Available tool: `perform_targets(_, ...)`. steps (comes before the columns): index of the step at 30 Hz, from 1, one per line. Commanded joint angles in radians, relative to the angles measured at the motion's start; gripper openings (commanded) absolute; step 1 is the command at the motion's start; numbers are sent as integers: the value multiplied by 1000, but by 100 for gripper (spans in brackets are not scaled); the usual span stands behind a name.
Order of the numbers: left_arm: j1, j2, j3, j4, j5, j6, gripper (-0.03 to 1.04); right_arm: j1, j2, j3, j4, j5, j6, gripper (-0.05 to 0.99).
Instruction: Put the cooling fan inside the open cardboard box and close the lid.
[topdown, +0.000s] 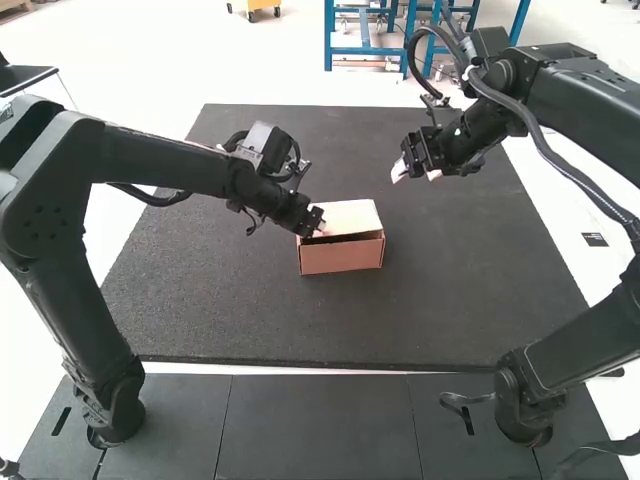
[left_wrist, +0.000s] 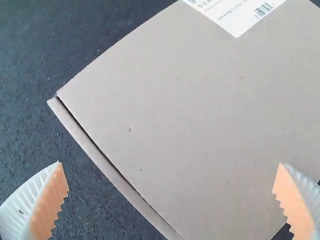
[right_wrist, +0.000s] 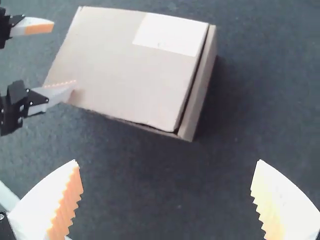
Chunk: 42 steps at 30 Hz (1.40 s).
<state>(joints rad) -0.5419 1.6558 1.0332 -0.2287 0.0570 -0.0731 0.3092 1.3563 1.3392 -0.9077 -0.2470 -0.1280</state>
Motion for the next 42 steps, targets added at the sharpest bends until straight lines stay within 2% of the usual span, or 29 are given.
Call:
perform_targets(1,-4,9,-12,22,12,-21,97,-12,4,-3,4,-1,-12,76)
perform_targets(9,-4,47,-28,65,10,-28,97,-12,3,-14,6,-1,-12,76)
perform_targets(18,-9,93,-36,69,9,-40,97,-12,3,-15,6,-1,-12,76)
perform_targets(24,-1,38,-12,49,6,-82,97,-15,0,-17,16,-1,-15,76)
perform_targets(31,62,-70,-12,40,-45,-76,97,-32,-26,-21,102,-1,-4,76)
perform_targets(37,114,-165,-19,6,-45,-73,97,-51,-57,-48,185,0,31,76)
perform_targets(40,131,-220,-38,25,-43,-51,97,-62,-72,-58,219,6,57,77)
perform_targets(42,138,-249,-53,46,-45,-57,97,-68,-85,-66,256,15,60,82)
